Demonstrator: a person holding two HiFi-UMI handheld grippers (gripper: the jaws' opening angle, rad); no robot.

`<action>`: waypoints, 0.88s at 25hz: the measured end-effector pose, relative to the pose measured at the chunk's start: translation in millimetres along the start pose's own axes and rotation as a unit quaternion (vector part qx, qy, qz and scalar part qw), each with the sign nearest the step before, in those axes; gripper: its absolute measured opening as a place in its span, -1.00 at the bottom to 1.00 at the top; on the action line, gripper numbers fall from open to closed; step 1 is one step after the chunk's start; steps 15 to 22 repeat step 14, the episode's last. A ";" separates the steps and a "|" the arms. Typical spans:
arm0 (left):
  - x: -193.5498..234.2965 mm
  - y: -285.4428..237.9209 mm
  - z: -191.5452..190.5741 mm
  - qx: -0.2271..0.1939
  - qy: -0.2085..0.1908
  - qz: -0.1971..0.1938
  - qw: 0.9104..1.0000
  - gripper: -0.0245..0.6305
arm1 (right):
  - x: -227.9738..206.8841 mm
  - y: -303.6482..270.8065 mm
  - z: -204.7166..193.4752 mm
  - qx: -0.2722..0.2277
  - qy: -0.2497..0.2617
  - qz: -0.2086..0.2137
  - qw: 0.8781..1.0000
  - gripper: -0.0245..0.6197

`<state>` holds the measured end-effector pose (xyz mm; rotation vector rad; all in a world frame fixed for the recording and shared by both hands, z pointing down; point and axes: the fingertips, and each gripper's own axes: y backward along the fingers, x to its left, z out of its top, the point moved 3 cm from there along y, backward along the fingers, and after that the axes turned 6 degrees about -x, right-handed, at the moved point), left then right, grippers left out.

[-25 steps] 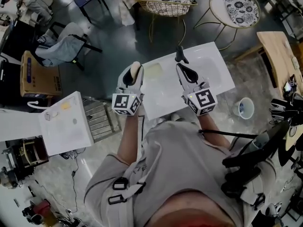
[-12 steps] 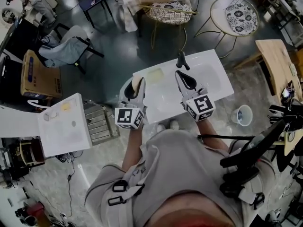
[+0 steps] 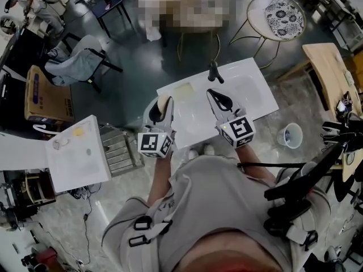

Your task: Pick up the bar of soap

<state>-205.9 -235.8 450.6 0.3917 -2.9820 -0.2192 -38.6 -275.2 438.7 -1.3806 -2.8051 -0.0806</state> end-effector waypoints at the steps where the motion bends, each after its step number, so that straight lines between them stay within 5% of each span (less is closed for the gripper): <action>1: -0.3 -0.5 -0.2 -0.001 0.000 0.001 1.000 -0.60 | -0.9 0.2 0.1 0.000 0.000 0.001 1.000 -0.92; 22: -5.3 -1.6 -4.0 0.005 0.006 0.005 1.000 -0.60 | -6.5 -0.9 2.5 0.002 0.001 0.009 1.000 -0.92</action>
